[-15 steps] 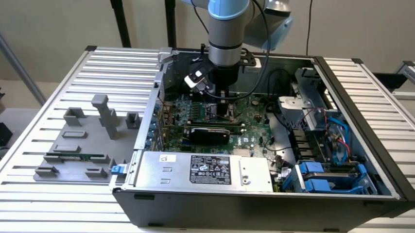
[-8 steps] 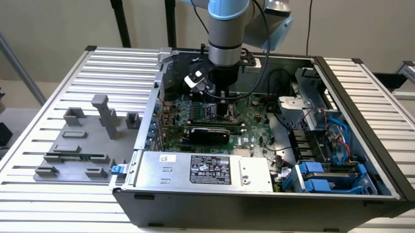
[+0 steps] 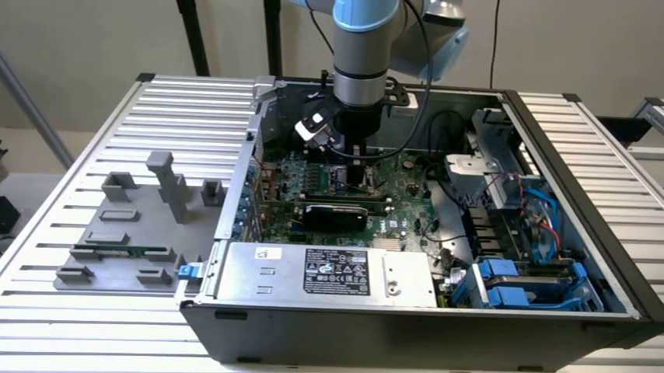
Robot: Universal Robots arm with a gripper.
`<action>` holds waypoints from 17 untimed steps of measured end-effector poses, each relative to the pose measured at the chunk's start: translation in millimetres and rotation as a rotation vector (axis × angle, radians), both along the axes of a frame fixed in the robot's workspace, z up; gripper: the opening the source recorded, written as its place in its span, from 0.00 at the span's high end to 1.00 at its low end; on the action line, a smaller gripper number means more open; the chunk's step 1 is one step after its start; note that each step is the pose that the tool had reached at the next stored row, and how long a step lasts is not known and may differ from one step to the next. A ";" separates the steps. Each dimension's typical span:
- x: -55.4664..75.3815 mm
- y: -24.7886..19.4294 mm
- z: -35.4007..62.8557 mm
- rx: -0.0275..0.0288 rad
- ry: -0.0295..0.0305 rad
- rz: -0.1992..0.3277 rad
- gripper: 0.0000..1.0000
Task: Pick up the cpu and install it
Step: 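Place the cpu into insertion slot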
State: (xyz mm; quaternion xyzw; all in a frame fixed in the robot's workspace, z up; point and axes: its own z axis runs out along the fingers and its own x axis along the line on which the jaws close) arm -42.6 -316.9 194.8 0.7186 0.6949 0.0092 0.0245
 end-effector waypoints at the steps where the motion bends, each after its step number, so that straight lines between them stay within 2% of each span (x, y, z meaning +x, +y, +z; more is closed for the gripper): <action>1: 0.0 0.1 -0.1 0.0004 -0.0002 0.000 0.45; 3: 0.0 0.1 -0.3 0.0008 -0.0004 0.000 0.44; 4: 0.0 0.1 -0.2 0.0006 -0.0003 0.000 0.37; 12: -0.1 -0.1 1.2 -0.0001 0.0007 0.000 0.37; 17: 0.0 0.0 9.8 0.0000 0.0018 0.000 0.37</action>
